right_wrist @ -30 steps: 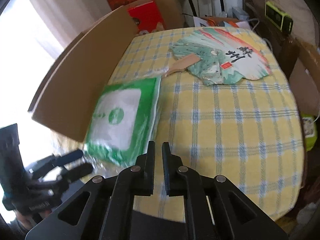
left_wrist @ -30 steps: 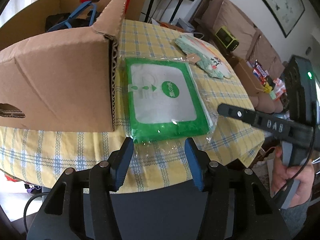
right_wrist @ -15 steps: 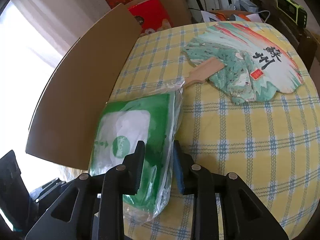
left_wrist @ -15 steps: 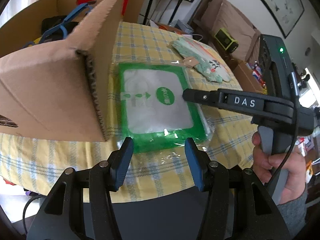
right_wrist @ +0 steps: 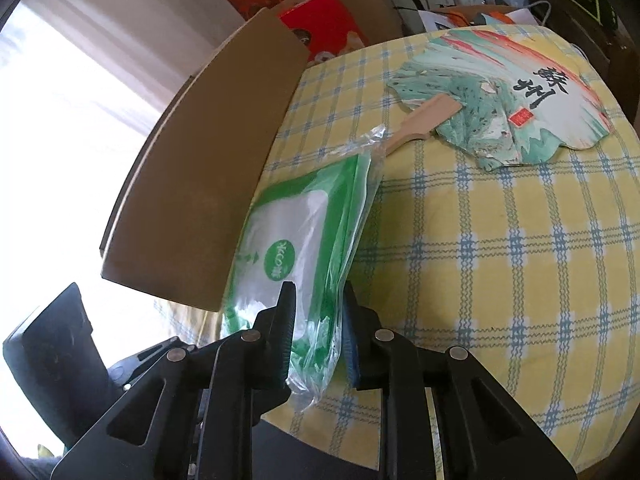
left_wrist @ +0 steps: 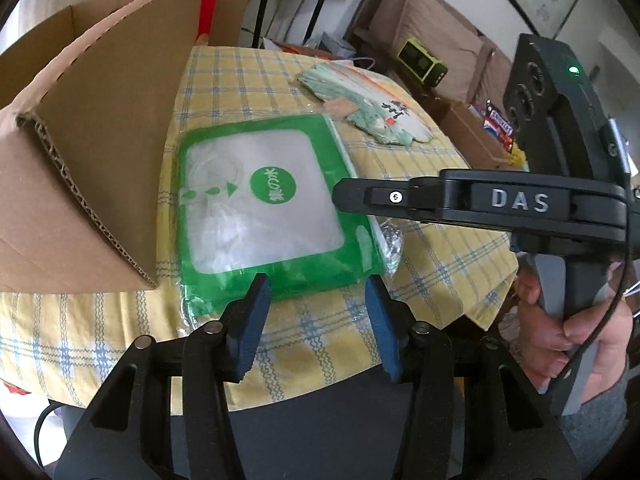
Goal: Organize objects
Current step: 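Lift the packet edge with the right tool while the left tool approaches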
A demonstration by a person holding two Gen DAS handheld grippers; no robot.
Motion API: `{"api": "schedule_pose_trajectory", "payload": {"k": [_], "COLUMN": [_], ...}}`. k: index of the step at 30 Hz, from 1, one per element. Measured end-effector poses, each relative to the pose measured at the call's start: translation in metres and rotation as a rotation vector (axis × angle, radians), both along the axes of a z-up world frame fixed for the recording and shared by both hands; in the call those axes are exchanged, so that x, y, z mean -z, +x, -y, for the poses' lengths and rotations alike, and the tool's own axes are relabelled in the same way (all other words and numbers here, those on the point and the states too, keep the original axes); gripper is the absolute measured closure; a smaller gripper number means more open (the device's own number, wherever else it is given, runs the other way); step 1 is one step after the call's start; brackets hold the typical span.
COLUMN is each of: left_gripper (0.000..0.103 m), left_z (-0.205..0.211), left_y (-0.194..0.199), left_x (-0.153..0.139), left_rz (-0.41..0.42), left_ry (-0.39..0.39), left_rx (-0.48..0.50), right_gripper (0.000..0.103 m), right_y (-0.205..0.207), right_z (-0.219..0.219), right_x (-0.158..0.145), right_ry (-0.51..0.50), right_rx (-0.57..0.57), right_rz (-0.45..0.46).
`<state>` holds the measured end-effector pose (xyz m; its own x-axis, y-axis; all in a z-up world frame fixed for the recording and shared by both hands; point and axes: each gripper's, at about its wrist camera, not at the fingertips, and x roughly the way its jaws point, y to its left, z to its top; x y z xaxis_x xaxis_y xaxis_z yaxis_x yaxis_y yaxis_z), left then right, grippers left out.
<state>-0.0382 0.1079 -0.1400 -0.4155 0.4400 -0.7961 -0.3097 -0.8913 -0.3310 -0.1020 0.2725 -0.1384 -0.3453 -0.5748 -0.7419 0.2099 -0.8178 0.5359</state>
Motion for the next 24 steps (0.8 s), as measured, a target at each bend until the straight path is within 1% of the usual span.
{"api": "schedule_pose_trajectory", "payload": {"k": [1, 2, 5, 9, 10, 12, 13, 16, 17, 18, 19, 21, 24], "left_gripper": [0.058, 0.058, 0.058, 0.058, 0.058, 0.058, 0.058, 0.056, 0.054, 0.049, 0.047, 0.036, 0.026], "left_z": [0.001, 0.003, 0.007, 0.007, 0.006, 0.006, 0.007, 0.011, 0.012, 0.015, 0.017, 0.025, 0.033], "left_y": [0.0, 0.0, -0.004, -0.004, -0.004, -0.004, -0.004, -0.004, -0.003, -0.002, -0.001, -0.001, -0.003], "left_x": [0.001, 0.001, 0.001, 0.001, 0.001, 0.002, 0.002, 0.0, -0.002, -0.004, -0.005, -0.007, -0.01], "left_rz": [0.002, 0.006, 0.027, 0.025, 0.022, 0.02, 0.024, 0.043, 0.043, 0.042, 0.041, 0.046, 0.055], "left_ry": [0.006, 0.016, 0.047, 0.043, 0.04, 0.04, 0.044, 0.053, 0.052, 0.052, 0.056, 0.081, 0.118], "left_rx": [-0.001, -0.001, 0.001, 0.006, 0.007, 0.008, 0.008, 0.002, 0.001, 0.001, -0.001, -0.017, -0.04], "right_gripper": [0.077, 0.071, 0.072, 0.074, 0.076, 0.087, 0.089, 0.093, 0.094, 0.094, 0.095, 0.095, 0.095], "right_y": [-0.003, -0.005, -0.016, -0.029, -0.03, -0.032, -0.032, -0.029, -0.026, -0.023, -0.02, -0.013, -0.001], "right_z": [0.0, 0.001, 0.003, -0.002, -0.002, -0.001, 0.001, -0.002, -0.003, -0.004, -0.006, -0.009, -0.02], "right_x": [0.003, 0.006, 0.017, 0.019, 0.019, 0.019, 0.02, 0.016, 0.013, 0.009, 0.004, -0.006, -0.018], "right_ry": [-0.014, -0.033, -0.072, -0.129, -0.132, -0.117, -0.098, -0.108, -0.107, -0.106, -0.098, -0.088, -0.083], "right_rx": [-0.006, -0.015, -0.028, -0.023, -0.023, -0.02, -0.015, -0.001, 0.003, 0.013, 0.023, 0.032, 0.029], "right_rz": [0.008, 0.018, 0.04, 0.035, 0.034, 0.029, 0.027, 0.018, 0.007, -0.006, -0.022, -0.048, -0.065]}}
